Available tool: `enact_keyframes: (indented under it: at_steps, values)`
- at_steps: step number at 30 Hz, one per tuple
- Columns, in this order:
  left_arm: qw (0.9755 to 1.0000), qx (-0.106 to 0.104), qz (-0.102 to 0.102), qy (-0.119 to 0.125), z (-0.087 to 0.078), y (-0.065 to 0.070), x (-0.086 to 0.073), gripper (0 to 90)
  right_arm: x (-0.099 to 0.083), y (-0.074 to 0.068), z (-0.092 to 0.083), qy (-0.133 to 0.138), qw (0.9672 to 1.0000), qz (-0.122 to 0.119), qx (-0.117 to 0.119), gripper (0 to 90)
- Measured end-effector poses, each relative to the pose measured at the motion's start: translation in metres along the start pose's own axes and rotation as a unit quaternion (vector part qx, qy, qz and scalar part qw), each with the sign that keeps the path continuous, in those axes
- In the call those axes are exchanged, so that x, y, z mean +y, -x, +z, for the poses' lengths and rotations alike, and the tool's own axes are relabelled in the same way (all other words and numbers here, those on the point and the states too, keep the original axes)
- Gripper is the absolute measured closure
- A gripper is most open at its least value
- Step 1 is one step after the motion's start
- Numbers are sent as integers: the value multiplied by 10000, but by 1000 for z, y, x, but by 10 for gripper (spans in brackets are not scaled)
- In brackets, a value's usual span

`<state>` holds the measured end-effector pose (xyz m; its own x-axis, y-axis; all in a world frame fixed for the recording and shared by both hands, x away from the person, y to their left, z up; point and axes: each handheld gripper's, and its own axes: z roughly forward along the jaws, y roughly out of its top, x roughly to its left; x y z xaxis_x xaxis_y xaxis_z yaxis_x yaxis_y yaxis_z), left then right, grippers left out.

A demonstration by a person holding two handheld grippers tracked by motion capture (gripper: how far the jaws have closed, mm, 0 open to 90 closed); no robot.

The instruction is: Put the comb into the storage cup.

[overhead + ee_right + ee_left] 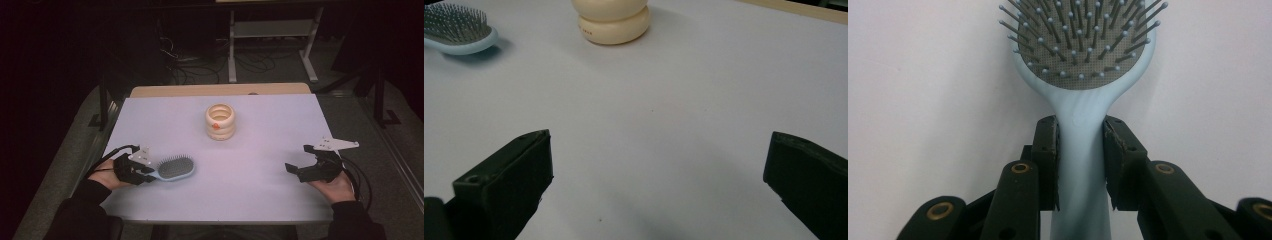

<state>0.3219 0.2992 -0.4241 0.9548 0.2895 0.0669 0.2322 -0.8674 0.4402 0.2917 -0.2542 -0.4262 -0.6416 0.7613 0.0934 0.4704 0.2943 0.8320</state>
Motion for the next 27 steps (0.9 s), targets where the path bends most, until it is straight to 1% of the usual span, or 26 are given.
enact_keyframes:
  at_steps: [4, 6, 7, 10, 12, 14, 18, 19, 24, 25, 27]
  values:
    - [10000, 38, 27, 52, -8, -2, 6, 702, 0, 0, 0, 19, 10000, 11, 0, 0]
    - [10000, 45, 20, 76, -10, -2, 8, 702, 0, 0, -1, 26, 10000, 10, -5, 0]
    - [9999, 106, 75, 75, -14, -2, 11, 702, 0, 0, -1, 39, 10000, 16, -1, 0]
    - [9998, 115, 105, 93, -18, -3, 15, 702, 0, 0, -1, 42, 10000, 17, -1, 0]
    - [9996, 187, 148, 125, -24, -3, 20, 702, 0, 0, -1, 38, 10000, 16, 3, 0]
    - [9996, 187, 156, 130, -27, -3, 21, 702, 0, 0, -1, 45, 10000, 14, 0, 0]
    - [9990, 306, 258, 176, -38, -4, 31, 702, 0, 0, -1, 46, 10000, 15, 3, 0]
    - [9990, 306, 258, 176, -38, -4, 31, 702, 0, 0, -1, 46, 10000, 15, 3, 0]
    - [9984, 369, 330, 269, -49, -6, 43, 702, 0, 0, -1, 34, 10000, 6, 9, 0]
    - [9984, 369, 330, 269, -49, -6, 43, 702, 0, 0, -1, 34, 10000, 6, 9, 0]
    - [9981, 380, 391, 274, -55, -7, 50, 702, 0, 0, -1, 43, 10000, 16, 12, 0]
